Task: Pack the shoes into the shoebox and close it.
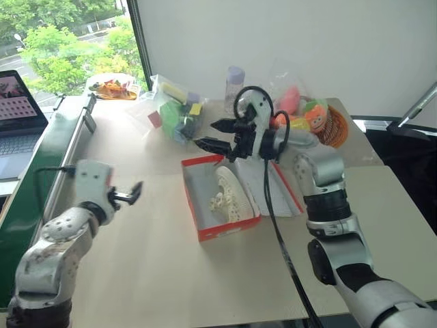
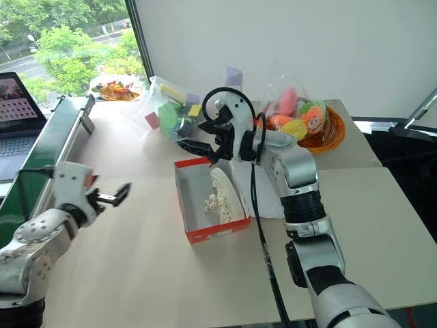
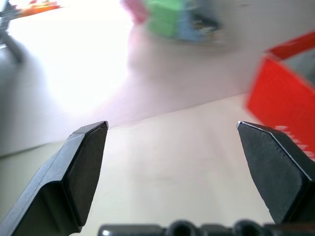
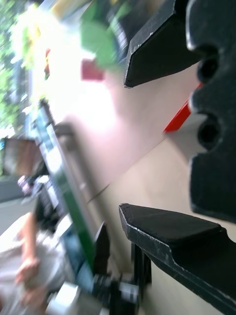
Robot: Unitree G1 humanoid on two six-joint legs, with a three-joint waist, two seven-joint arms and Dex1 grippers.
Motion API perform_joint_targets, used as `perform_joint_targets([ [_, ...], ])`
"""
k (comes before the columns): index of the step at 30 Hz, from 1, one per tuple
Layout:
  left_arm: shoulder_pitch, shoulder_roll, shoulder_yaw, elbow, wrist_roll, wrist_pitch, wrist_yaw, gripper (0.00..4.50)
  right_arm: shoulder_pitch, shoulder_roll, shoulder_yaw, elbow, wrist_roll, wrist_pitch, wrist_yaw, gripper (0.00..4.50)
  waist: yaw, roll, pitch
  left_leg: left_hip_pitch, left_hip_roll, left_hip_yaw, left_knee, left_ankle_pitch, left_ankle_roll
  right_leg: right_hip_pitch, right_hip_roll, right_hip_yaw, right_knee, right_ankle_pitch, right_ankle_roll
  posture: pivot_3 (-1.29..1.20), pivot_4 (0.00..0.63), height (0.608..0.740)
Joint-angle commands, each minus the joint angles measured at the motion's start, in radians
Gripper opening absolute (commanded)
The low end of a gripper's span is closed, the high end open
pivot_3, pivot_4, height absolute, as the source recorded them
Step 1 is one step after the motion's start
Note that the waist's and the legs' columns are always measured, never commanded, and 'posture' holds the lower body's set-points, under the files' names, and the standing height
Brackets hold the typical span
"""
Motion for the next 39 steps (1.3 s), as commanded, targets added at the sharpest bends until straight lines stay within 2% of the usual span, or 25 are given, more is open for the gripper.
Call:
perform_joint_targets([
  [1, 0.089, -0.056, 0.113, -0.042, 0.040, -0.024, 0.057, 4.50, -0.005, 0.002, 0.020, 0.031, 0.012, -0.098, 0.069, 4.46, 0.002, 0.000, 0.000, 0.001, 0.001, -0.002, 0.000, 0.000, 0.000, 0.000, 0.000, 0.000, 0.000, 0.000, 0.000, 0.00, 0.150, 0.740],
  [5, 0.125, -0.137, 0.224, -0.104, 0.041, -0.062, 0.101, 4.50, 0.031, -0.002, 0.149, 0.133, -0.120, -0.275, 0.115, 4.46, 0.013, -0.001, -0.001, 0.001, 0.000, 0.000, 0.000, 0.000, 0.000, 0.001, -0.002, -0.002, 0.000, 0.000, 0.000, 0.00, 0.150, 0.740],
  [11, 0.172, -0.183, 0.330, -0.127, 0.062, -0.129, 0.124, 4.50, 0.024, 0.049, 0.167, 0.215, -0.142, -0.379, 0.108, 4.46, 0.009, -0.002, -0.001, 0.001, 0.000, -0.001, 0.000, 0.000, -0.001, 0.000, -0.004, -0.002, 0.001, 0.000, -0.001, 0.00, 0.150, 0.740],
  [14, 0.184, -0.214, 0.420, -0.107, 0.025, -0.173, 0.119, 4.50, 0.026, 0.071, 0.181, 0.278, -0.183, -0.477, 0.104, 4.46, 0.003, -0.002, -0.001, 0.001, 0.000, -0.002, -0.002, 0.000, -0.001, 0.000, -0.004, -0.002, 0.000, 0.000, -0.001, 0.00, 0.150, 0.740],
  [18, 0.198, -0.221, 0.461, -0.077, 0.006, -0.245, 0.083, 4.50, 0.024, 0.097, 0.182, 0.344, -0.226, -0.579, 0.068, 4.46, 0.003, -0.002, -0.001, 0.002, 0.000, -0.001, -0.002, 0.000, -0.001, 0.000, -0.004, -0.002, 0.001, 0.000, -0.001, 0.00, 0.150, 0.740],
  [31, 0.195, -0.234, 0.414, 0.000, 0.016, -0.361, 0.074, 4.50, 0.002, 0.110, 0.177, 0.423, -0.268, -0.656, 0.038, 4.46, 0.004, -0.002, -0.001, 0.003, 0.000, 0.002, -0.002, -0.002, -0.003, 0.000, -0.005, -0.002, 0.001, 0.000, -0.002, 0.00, 0.150, 0.740],
  [39, 0.136, -0.184, 0.373, 0.071, 0.040, -0.387, 0.078, 4.50, 0.008, 0.112, 0.167, 0.398, -0.232, -0.562, 0.070, 4.46, 0.004, -0.002, -0.001, 0.003, 0.000, 0.003, -0.002, -0.002, -0.003, 0.000, -0.004, -0.002, 0.001, 0.000, -0.002, 0.00, 0.150, 0.740],
])
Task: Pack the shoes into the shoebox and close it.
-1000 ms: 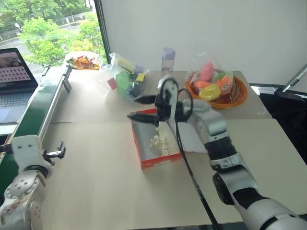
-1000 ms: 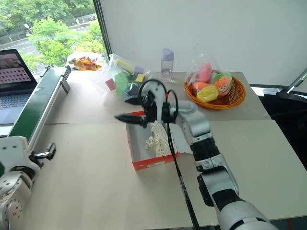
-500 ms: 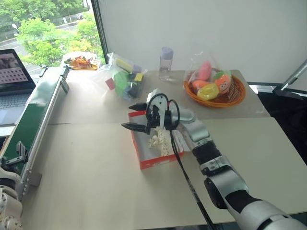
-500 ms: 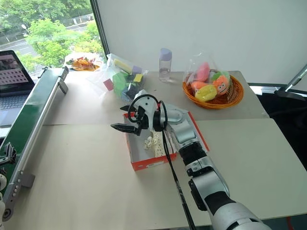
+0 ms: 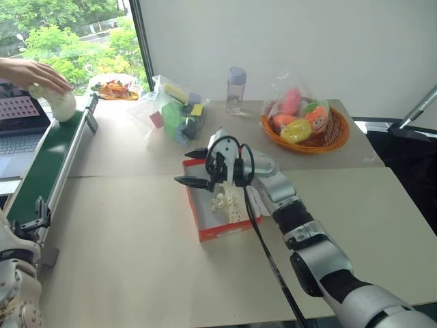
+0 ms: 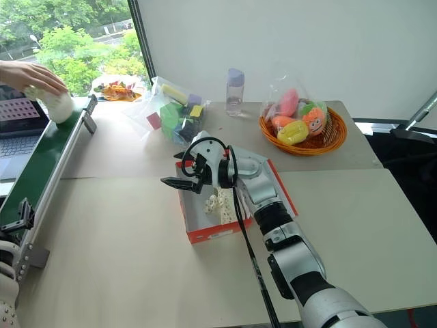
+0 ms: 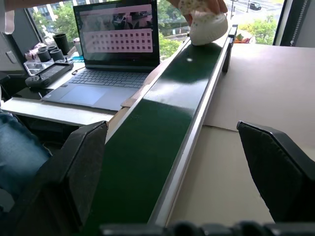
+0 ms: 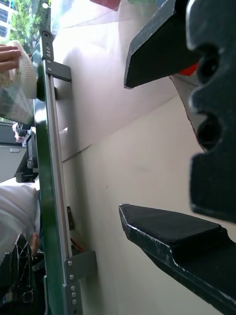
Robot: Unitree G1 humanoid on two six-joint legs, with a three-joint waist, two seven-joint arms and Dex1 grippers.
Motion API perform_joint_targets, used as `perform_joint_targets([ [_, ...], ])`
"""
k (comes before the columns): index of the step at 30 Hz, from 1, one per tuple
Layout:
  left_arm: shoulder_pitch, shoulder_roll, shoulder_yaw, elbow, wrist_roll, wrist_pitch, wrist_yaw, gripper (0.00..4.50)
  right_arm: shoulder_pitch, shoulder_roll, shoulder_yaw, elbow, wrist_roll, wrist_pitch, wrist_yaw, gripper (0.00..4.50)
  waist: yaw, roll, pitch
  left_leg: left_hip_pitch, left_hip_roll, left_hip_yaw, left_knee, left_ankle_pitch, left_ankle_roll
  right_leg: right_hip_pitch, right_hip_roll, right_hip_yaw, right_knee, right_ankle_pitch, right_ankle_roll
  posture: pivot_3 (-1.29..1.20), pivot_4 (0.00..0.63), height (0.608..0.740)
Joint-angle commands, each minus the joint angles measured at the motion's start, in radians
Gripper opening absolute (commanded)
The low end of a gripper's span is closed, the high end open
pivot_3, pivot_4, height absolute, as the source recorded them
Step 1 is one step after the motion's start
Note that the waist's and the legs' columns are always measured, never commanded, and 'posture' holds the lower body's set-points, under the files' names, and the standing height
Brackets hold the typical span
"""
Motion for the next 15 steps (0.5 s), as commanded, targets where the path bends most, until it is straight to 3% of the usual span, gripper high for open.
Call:
perform_joint_targets([
  [1, -0.025, 0.033, 0.001, 0.022, 0.016, -0.030, 0.009, 4.50, -0.021, 0.009, -0.032, -0.040, 0.032, 0.031, -0.008, 4.46, 0.000, 0.000, 0.000, 0.000, 0.000, 0.000, 0.000, 0.000, 0.001, 0.000, 0.000, 0.000, 0.000, 0.000, 0.000, 0.00, 0.150, 0.740],
  [15, -0.069, 0.115, 0.004, 0.155, 0.003, -0.042, -0.029, 4.50, 0.010, -0.009, -0.038, -0.108, 0.025, 0.092, -0.053, 4.46, -0.002, 0.000, 0.000, 0.000, 0.000, -0.004, -0.001, 0.001, 0.002, -0.001, -0.001, 0.000, 0.000, 0.000, 0.000, 0.00, 0.150, 0.740],
])
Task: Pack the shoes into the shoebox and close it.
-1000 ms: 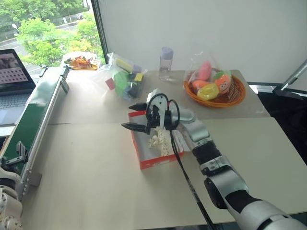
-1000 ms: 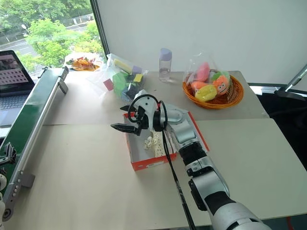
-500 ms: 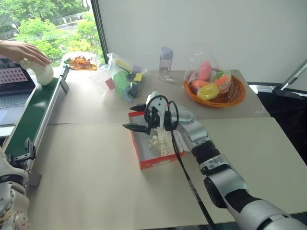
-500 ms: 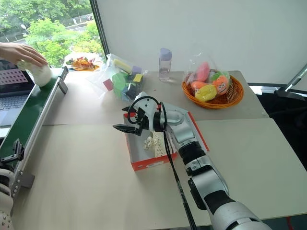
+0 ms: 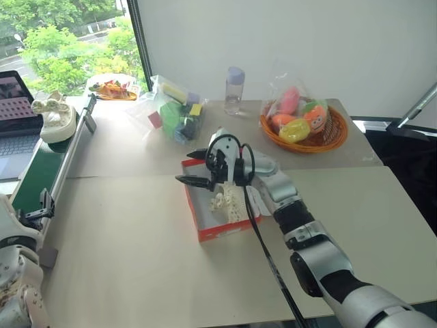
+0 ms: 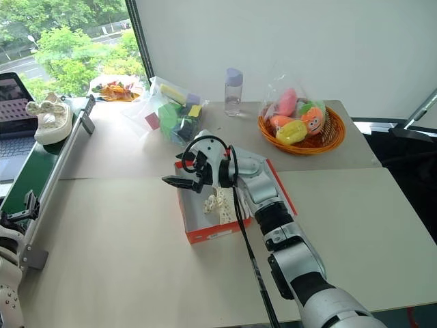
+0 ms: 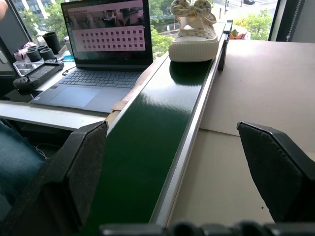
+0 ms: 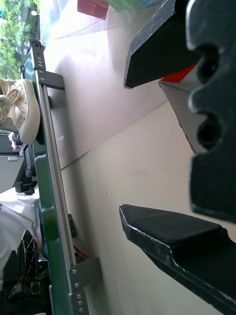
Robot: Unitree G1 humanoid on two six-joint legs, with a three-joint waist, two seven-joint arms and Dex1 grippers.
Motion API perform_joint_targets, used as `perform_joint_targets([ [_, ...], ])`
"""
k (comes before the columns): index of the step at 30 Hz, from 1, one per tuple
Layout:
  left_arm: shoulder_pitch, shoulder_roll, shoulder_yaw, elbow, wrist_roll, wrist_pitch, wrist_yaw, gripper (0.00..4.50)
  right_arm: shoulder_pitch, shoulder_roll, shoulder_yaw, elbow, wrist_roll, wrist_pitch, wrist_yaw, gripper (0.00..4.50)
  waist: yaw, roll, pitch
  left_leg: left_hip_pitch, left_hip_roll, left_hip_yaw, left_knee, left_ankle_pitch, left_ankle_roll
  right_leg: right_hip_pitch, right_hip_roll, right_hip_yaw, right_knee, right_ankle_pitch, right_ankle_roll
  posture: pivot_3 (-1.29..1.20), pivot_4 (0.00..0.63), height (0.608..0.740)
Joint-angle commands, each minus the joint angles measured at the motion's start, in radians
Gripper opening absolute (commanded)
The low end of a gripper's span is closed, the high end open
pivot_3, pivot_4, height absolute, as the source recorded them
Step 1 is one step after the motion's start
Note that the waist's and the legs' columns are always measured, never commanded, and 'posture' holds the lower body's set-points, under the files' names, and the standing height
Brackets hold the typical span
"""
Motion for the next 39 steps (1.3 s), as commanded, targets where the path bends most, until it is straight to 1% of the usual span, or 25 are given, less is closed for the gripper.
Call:
perform_joint_targets([
  [1, -0.013, 0.045, 0.035, 0.029, -0.016, -0.013, -0.025, 4.50, 0.005, -0.006, -0.022, -0.063, 0.018, 0.018, -0.009, 4.46, 0.001, 0.000, 0.000, 0.000, 0.000, -0.001, 0.000, 0.000, 0.000, 0.000, 0.000, 0.000, 0.000, 0.000, 0.000, 0.00, 0.150, 0.740],
  [7, -0.046, 0.092, 0.052, 0.088, -0.087, 0.040, -0.066, 4.50, 0.013, -0.017, -0.025, -0.105, 0.022, 0.054, -0.017, 4.46, 0.002, 0.000, 0.000, 0.000, 0.000, -0.001, 0.000, 0.000, 0.000, 0.000, -0.001, 0.000, 0.000, 0.000, 0.000, 0.00, 0.150, 0.740],
  [11, -0.075, 0.124, 0.039, 0.125, -0.089, 0.037, -0.080, 4.50, 0.021, -0.025, -0.030, -0.127, 0.022, 0.073, -0.026, 4.46, 0.002, 0.000, 0.000, 0.000, -0.001, -0.001, 0.000, 0.000, 0.000, 0.000, -0.001, 0.000, 0.000, 0.000, 0.000, 0.00, 0.150, 0.740],
  [15, -0.136, 0.173, 0.018, 0.209, -0.072, 0.005, -0.098, 4.50, 0.033, -0.031, -0.028, -0.148, 0.016, 0.087, -0.036, 4.46, 0.003, 0.000, 0.000, 0.000, -0.001, -0.001, 0.000, 0.000, 0.000, 0.000, -0.001, -0.001, 0.000, 0.000, 0.000, 0.00, 0.150, 0.740],
  [19, -0.184, 0.196, 0.001, 0.267, -0.055, -0.023, -0.101, 4.50, 0.040, -0.044, -0.033, -0.166, 0.013, 0.099, -0.045, 4.46, 0.002, 0.000, 0.000, 0.000, -0.001, -0.001, 0.000, 0.000, 0.000, 0.000, -0.001, 0.000, 0.000, 0.000, 0.000, 0.00, 0.150, 0.740],
  [27, -0.209, 0.196, -0.003, 0.343, -0.039, -0.077, -0.097, 4.50, 0.057, -0.070, -0.031, -0.216, 0.015, 0.134, -0.061, 4.46, 0.000, 0.000, 0.000, 0.000, -0.001, -0.002, -0.001, 0.000, 0.000, -0.001, -0.001, 0.000, 0.000, 0.000, 0.000, 0.00, 0.150, 0.740],
  [36, -0.150, 0.183, 0.063, 0.369, -0.039, -0.090, -0.050, 4.50, 0.063, -0.082, -0.027, -0.243, 0.012, 0.165, -0.071, 4.46, -0.001, 0.000, 0.000, 0.000, -0.001, -0.002, -0.001, -0.001, -0.002, -0.001, -0.003, 0.000, 0.000, 0.000, 0.000, 0.00, 0.150, 0.740],
  [39, -0.135, 0.176, 0.062, 0.406, -0.048, -0.087, -0.060, 4.50, 0.057, -0.082, -0.025, -0.238, 0.012, 0.167, -0.073, 4.46, 0.001, 0.000, 0.000, 0.000, -0.001, -0.002, -0.002, -0.001, -0.002, -0.001, -0.003, 0.000, 0.000, 0.000, 0.000, 0.00, 0.150, 0.740],
])
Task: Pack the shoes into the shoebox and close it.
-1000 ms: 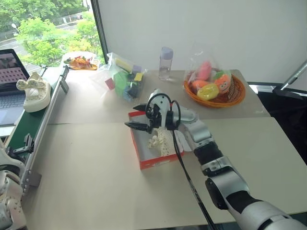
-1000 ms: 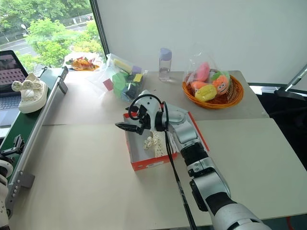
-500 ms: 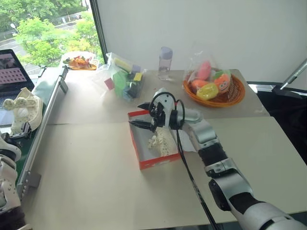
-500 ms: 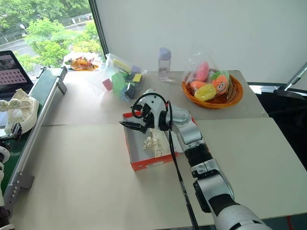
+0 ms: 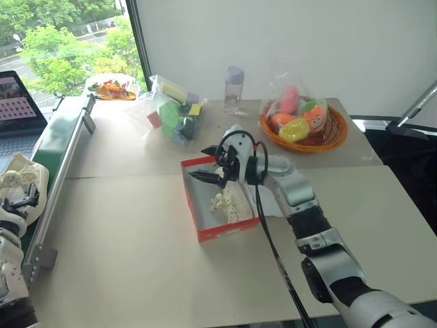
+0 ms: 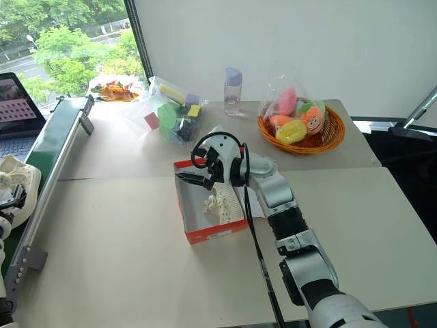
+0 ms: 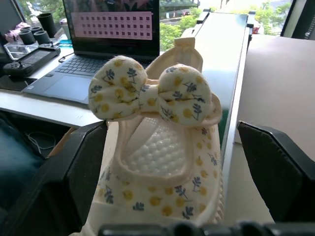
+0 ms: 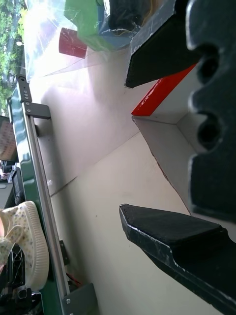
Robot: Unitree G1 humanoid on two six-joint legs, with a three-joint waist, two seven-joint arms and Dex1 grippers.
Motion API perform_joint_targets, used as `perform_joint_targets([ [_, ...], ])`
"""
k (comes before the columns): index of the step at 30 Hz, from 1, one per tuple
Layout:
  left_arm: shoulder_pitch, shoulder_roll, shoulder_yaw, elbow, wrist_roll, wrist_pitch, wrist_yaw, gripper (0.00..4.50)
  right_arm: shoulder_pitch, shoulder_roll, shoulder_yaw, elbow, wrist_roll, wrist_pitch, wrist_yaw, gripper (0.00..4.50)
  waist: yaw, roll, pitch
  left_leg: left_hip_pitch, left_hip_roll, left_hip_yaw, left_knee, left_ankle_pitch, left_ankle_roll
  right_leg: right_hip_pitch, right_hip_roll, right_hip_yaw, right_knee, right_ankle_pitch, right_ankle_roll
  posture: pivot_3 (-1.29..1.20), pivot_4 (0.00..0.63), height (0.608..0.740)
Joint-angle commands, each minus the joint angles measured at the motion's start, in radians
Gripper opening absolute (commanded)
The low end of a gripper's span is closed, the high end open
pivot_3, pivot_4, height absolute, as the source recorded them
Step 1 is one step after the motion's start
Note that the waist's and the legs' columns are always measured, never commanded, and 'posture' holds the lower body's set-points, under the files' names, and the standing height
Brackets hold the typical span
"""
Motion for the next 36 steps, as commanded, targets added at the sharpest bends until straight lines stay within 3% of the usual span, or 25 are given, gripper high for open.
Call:
perform_joint_targets([
  [1, 0.015, -0.004, 0.018, 0.033, -0.011, -0.013, -0.007, 4.50, -0.015, -0.001, -0.008, -0.033, 0.013, 0.000, -0.002, 4.46, 0.001, 0.000, 0.000, 0.000, 0.000, 0.000, 0.000, 0.000, -0.001, 0.000, 0.000, 0.000, 0.000, 0.000, 0.000, 0.00, 0.150, 0.740],
  [3, 0.015, -0.020, 0.014, 0.045, -0.027, -0.006, -0.014, 4.50, -0.018, -0.002, -0.006, -0.033, 0.011, 0.000, -0.002, 4.46, 0.005, 0.000, 0.000, 0.000, 0.000, 0.000, 0.000, -0.001, -0.002, 0.000, 0.000, 0.000, 0.000, 0.000, 0.000, 0.00, 0.150, 0.740],
  [4, 0.015, -0.029, 0.012, 0.046, -0.043, 0.003, -0.022, 3.98, -0.019, -0.002, -0.005, -0.033, 0.010, 0.001, -0.002, 4.50, 0.007, 0.000, 0.000, 0.000, -0.001, 0.000, 0.000, -0.001, -0.002, 0.000, -0.001, 0.000, 0.000, 0.000, 0.000, 0.00, 0.150, 0.740],
  [5, 0.016, -0.037, 0.009, 0.042, -0.051, 0.003, -0.027, 3.76, -0.021, -0.003, -0.005, -0.032, 0.010, 0.002, -0.002, 4.50, 0.009, 0.000, 0.000, 0.001, -0.001, -0.001, 0.000, -0.002, -0.003, 0.001, -0.001, -0.001, 0.000, 0.000, 0.000, 0.00, 0.150, 0.740],
  [10, 0.015, -0.058, -0.017, 0.000, -0.068, 0.000, -0.045, 1.82, -0.025, -0.006, -0.005, -0.036, 0.009, 0.008, -0.004, 4.50, 0.015, 0.001, 0.000, 0.003, -0.001, 0.000, 0.000, -0.003, -0.004, 0.002, -0.001, -0.001, 0.002, 0.000, 0.000, 0.00, 0.150, 0.740],
  [16, -0.022, -0.037, -0.024, -0.064, -0.088, 0.000, -0.046, 0.02, -0.026, -0.005, -0.005, -0.037, 0.011, 0.014, -0.009, 4.50, 0.036, 0.001, 0.000, 0.001, -0.002, 0.000, 0.000, -0.001, -0.003, 0.002, -0.001, -0.002, 0.001, 0.000, 0.000, 0.00, 0.150, 0.740],
  [28, -0.171, -0.008, -0.057, -0.204, -0.151, 0.061, 0.000, 0.02, -0.027, 0.000, -0.006, -0.030, 0.012, 0.012, -0.013, 4.50, 0.022, 0.000, 0.000, -0.002, -0.002, 0.000, 0.000, 0.002, 0.002, 0.001, 0.000, -0.004, -0.001, 0.000, 0.000, 0.00, 0.150, 0.740],
  [36, -0.376, -0.174, -0.341, -0.386, -0.230, 0.204, 0.081, 0.02, -0.137, 0.084, -0.295, 0.018, 0.291, 0.286, -0.169, 4.50, 0.031, -0.001, 0.000, -0.004, -0.003, 0.000, 0.003, 0.002, 0.001, 0.003, 0.000, -0.005, 0.000, 0.001, 0.002, 0.00, 0.150, 0.740],
])
